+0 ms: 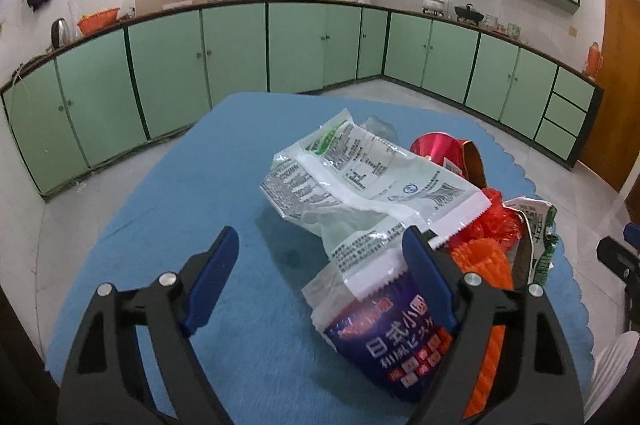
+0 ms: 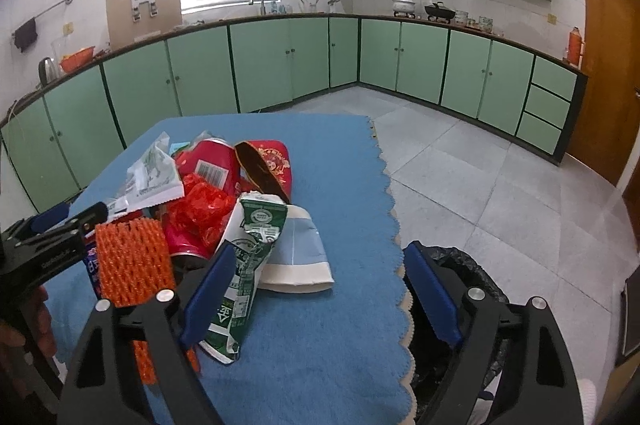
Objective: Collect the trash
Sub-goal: 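Grasp the green-white milk carton with the right tool while the left tool grasps the white plastic bag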
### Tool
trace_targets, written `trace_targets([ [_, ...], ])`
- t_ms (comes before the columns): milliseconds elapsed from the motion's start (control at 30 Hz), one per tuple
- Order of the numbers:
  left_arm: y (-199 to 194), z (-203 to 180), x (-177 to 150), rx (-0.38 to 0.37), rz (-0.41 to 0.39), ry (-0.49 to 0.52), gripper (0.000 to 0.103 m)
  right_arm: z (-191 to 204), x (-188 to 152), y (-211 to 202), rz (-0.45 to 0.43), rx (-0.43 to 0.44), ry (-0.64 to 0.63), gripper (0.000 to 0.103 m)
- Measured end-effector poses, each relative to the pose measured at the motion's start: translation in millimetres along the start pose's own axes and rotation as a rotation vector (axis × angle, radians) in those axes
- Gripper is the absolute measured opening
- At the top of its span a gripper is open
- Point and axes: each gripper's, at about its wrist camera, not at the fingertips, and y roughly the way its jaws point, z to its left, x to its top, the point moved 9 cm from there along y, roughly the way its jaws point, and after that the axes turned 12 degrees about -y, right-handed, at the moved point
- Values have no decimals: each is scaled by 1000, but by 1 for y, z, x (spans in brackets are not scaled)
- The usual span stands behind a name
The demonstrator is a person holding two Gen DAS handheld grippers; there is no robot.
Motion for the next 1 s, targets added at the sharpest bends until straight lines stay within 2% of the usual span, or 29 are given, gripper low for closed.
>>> trace_targets([
  [167,17,-1,-1,-39,39,-31,81,4,0,8,8,-2,-19,85],
  [200,18,-2,-1,-47,44,-35,77,4,0,9,10,-2,-22,85],
  [333,23,-9,-5,-105,74,-60,49,5,-2,15,19,1,-28,85],
  [367,24,-11,-6,-115,77,-63,45,6,-1,16,19,1,-30,85],
  [500,24,-17,-8,-144,68,-70,7,9,0,22,14,11,-31,85],
  [533,24,-18,-8,-151,67,-72,2,11,0,23,12,16,-29,85],
  [800,16,-21,-13,-169,30,-94,0,33,4,41,5,58,-35,85],
  [1000,14,-17,-17,-164,37,-86,0,27,9,69,39,94,49,82],
])
